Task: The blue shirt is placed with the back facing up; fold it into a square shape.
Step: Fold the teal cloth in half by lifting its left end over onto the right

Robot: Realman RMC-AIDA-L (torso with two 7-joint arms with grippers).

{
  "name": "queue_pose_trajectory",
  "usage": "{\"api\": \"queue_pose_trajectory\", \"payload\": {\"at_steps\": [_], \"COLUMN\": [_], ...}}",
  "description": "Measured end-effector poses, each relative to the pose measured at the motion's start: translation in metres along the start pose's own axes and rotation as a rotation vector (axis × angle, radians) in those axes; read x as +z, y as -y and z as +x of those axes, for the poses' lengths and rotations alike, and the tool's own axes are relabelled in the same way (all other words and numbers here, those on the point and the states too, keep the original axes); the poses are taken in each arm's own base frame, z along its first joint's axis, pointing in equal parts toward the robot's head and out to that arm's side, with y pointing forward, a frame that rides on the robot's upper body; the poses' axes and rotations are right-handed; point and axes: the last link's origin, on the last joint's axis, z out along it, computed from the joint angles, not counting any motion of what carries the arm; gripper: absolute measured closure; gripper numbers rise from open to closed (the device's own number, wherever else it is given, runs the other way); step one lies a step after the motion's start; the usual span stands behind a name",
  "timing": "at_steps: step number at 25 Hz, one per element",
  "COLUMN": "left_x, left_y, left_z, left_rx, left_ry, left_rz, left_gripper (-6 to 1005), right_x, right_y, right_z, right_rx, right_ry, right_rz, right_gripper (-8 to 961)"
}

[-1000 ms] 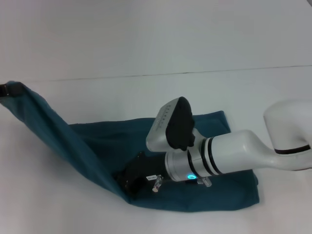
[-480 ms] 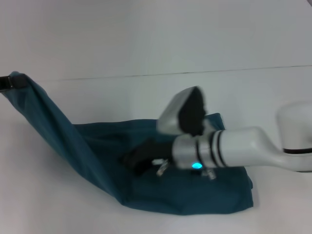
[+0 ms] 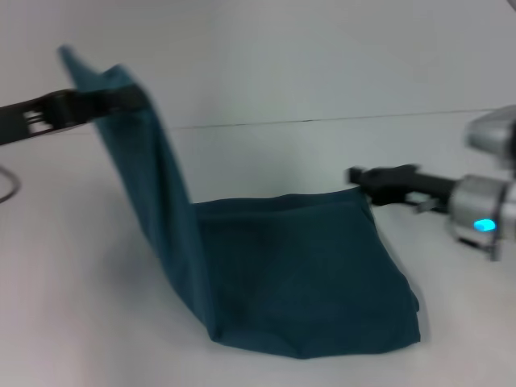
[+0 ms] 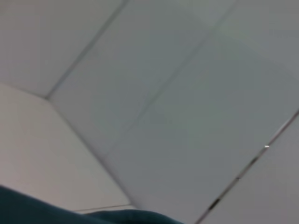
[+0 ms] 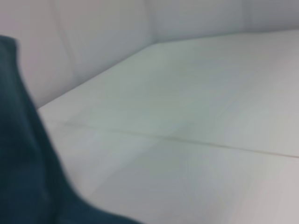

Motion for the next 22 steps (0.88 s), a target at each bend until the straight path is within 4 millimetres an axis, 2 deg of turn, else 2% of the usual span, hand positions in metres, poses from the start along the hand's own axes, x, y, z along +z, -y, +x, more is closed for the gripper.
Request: {"api": "queue_pose_trajectory", "payload": {"at_steps": [2,7,11,14,18,22], "left_x": [0.024,0.089,0.141,0.169,0.190,0.194], "left_y": [-0.009,-0.028,-0.033,-0.031,-0.029,-0.022], "left_z": [-0.001,-0.011,-0.032,-0.053,-0.083,-0.118], "left_rx": [0.011,0.034,0.009,0.001,-0.013,0.011], "left_ry": [0.003,0.037,0.036,0.030,0.018,-0.063], "left_rz": [-0.059,-0.178,-0.255,-0.250,-0.242,-0.169], "left_gripper": [973,971,970,969,967,966], "right_x": [-0.022,-0.062,-0.081,-0.088,-0.090,-0.086], "right_y": [0.018,0.045,0.054,0.057,0.058,0.055], "right_z": [-0.003,0.000,0.004,0.006,0.006,0.005], "right_rx": [0.012,0.030,0.015,0.005,-0.006,-0.027], "right_ry": [0.021,0.035,0.033,0.025,0.012,-0.005], "right_rz": [0.047,0.150,0.187,0.197,0.198,0.185], "right_gripper": [953,953,954,954,950,943]}}
